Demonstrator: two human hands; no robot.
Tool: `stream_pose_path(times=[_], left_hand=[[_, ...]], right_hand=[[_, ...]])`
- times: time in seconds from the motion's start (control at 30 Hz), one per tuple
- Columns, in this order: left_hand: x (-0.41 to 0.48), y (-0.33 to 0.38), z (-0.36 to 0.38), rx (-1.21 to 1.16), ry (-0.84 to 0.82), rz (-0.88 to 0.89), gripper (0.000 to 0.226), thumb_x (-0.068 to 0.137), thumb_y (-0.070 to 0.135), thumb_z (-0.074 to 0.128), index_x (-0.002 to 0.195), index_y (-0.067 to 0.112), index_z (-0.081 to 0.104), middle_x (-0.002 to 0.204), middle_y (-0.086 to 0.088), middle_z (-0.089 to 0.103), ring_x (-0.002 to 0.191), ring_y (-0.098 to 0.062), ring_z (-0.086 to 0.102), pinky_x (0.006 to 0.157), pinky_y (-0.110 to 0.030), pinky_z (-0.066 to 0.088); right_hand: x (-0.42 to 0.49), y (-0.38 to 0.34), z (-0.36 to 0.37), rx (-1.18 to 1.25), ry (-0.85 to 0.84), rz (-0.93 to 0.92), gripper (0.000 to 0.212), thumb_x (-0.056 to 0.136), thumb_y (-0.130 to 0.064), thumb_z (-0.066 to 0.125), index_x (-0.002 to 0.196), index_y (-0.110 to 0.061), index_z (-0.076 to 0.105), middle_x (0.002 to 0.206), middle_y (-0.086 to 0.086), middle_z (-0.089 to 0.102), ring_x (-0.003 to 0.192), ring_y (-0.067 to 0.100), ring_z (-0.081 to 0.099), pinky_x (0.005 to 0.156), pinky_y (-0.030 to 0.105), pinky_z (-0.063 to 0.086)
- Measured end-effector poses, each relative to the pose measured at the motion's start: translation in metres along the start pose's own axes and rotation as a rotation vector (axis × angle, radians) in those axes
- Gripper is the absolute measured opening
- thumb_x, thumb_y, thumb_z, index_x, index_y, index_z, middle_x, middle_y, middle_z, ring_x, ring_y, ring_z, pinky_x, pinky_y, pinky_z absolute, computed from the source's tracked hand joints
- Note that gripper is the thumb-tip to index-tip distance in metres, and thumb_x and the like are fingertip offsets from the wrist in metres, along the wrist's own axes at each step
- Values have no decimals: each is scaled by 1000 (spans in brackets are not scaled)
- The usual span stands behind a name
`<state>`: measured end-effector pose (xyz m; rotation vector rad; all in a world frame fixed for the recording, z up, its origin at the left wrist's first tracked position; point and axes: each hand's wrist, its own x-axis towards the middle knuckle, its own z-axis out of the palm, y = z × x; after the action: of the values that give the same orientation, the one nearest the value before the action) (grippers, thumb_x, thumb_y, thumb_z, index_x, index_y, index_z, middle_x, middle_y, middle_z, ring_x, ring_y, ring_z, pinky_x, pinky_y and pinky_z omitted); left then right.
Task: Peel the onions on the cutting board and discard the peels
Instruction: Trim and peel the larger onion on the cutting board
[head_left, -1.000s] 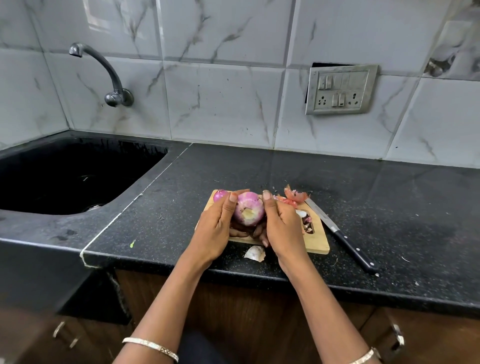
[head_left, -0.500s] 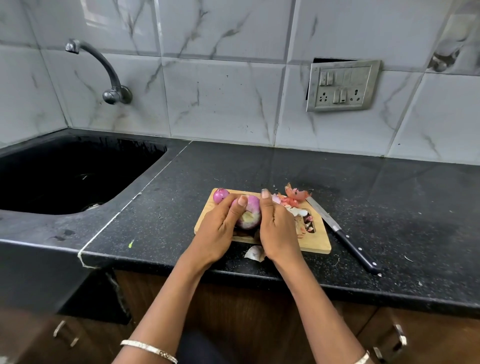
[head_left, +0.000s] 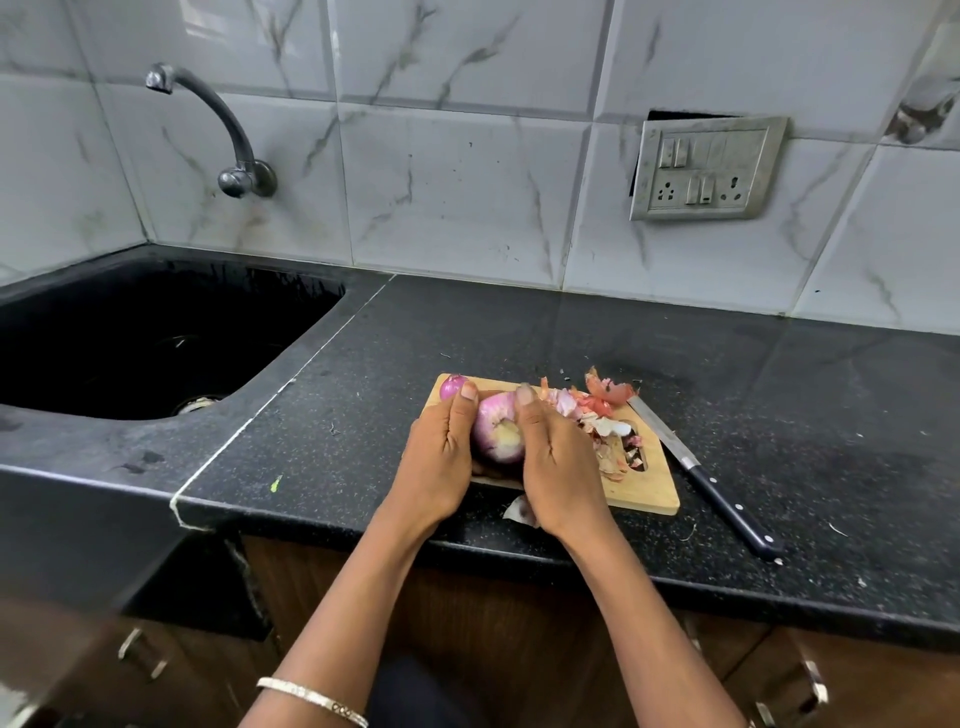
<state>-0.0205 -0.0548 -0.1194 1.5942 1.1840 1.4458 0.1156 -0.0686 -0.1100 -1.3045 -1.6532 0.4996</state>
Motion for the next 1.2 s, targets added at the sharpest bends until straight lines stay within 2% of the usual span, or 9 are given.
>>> stream_pose_path(times=[0.1, 0.27, 0.37, 0.43, 0.5, 0.6, 0.67, 1.03, 1.2], left_hand=[[0, 0, 0, -40, -26, -20, 50, 108, 49, 32, 104, 27, 76, 92, -1, 78, 89, -24, 75, 85, -57, 58], [0, -1, -3, -87, -63, -55, 51, 108, 54, 30, 126, 30, 71, 106, -4, 77, 99, -23, 74, 85, -52, 61], [0, 0, -3, -106, -55, -89, 52, 107, 55, 32, 117, 26, 75, 99, -9, 78, 90, -30, 76, 78, -52, 63], [1, 0, -2, -98, -49, -115, 56, 107, 54, 34, 104, 17, 76, 90, -13, 78, 79, -35, 76, 77, -56, 61], [1, 0, -2, -112, -44, -138, 55, 109, 47, 33, 101, 11, 75, 87, -15, 77, 73, -35, 76, 75, -56, 62], [1, -4, -4, -120, -49, -121, 53, 108, 53, 33, 105, 23, 77, 91, -9, 78, 86, -30, 77, 82, -55, 61], [2, -4, -4, -134, -57, -116, 50, 106, 56, 33, 112, 31, 76, 98, -6, 79, 94, -26, 76, 86, -54, 60], [2, -4, -4, -151, -39, -121, 48, 107, 54, 35, 117, 29, 75, 102, -7, 78, 94, -26, 76, 81, -52, 62], [2, -2, -4, -150, -34, -126, 48, 107, 53, 36, 112, 28, 77, 98, -9, 78, 90, -29, 76, 80, -55, 61]], right_hand=[[1, 0, 0, 52, 14, 38, 68, 100, -69, 24, 72, -16, 56, 64, 1, 61, 64, 21, 61, 70, 49, 52], [-2, -6, -1, -40, -78, 5, 60, 82, -86, 41, 95, -31, 62, 83, -8, 69, 75, 10, 66, 74, 41, 55], [-1, -8, 0, -85, -51, 11, 48, 92, -77, 36, 87, -34, 59, 76, -17, 66, 73, 6, 62, 72, 36, 52], [0, -9, 1, -32, 15, 54, 52, 101, -63, 31, 63, -33, 50, 52, -23, 55, 55, 6, 50, 60, 33, 40], [2, -9, 2, -17, 45, 80, 58, 103, -59, 29, 56, -30, 43, 45, -20, 49, 51, 8, 44, 59, 32, 35], [0, -9, 3, -69, -30, 42, 60, 95, -75, 29, 89, -28, 66, 73, -14, 67, 73, 9, 63, 74, 39, 51], [-2, -10, 2, -101, -74, 39, 58, 87, -76, 34, 106, -30, 64, 88, -13, 69, 85, 8, 64, 83, 41, 52], [-5, -15, -2, 42, -125, 45, 53, 79, -66, 33, 104, -27, 61, 86, -9, 68, 80, 8, 61, 75, 34, 49], [-6, -16, -5, 20, -142, 58, 35, 82, -52, 46, 103, -28, 59, 88, -8, 66, 80, 11, 60, 78, 42, 51]])
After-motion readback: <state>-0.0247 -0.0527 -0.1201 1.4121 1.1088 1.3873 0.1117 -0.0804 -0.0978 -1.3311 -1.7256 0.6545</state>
